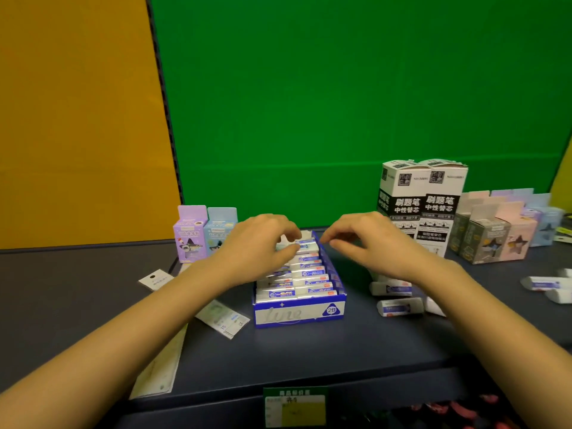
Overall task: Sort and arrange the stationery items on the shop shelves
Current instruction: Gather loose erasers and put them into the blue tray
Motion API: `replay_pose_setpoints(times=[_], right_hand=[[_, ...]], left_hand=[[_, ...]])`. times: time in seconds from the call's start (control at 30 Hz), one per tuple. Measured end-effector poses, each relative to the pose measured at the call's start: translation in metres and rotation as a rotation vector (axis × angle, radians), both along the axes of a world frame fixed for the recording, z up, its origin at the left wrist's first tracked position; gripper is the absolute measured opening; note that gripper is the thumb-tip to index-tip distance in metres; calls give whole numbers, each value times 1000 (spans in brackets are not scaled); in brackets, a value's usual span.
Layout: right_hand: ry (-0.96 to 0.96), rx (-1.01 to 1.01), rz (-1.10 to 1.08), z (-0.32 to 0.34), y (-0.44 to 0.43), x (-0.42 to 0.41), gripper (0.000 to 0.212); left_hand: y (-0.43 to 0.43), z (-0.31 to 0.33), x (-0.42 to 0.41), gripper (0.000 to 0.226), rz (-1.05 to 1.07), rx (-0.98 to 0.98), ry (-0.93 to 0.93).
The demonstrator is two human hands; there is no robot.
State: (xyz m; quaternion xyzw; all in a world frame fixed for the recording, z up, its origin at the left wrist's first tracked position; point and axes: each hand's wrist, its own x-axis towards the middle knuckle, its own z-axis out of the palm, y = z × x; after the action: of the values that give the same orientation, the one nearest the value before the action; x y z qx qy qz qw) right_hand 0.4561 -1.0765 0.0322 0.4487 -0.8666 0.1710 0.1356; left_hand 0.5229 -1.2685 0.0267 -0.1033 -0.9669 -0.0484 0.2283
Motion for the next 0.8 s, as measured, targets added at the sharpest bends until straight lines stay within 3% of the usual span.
replay_pose_setpoints(times=[0.3, 0.53, 0.8], right_hand=[[-65, -32, -173, -9, 112, 26, 20], [-152, 215, -301, -33, 154, 2, 60], [-250, 288, -216, -42, 148, -5, 48]], left_hand=[[82, -12, 11, 42, -262, -130, -176], [123, -25, -9, 50, -176, -231, -313], [147, -35, -20, 51, -57, -189, -493]])
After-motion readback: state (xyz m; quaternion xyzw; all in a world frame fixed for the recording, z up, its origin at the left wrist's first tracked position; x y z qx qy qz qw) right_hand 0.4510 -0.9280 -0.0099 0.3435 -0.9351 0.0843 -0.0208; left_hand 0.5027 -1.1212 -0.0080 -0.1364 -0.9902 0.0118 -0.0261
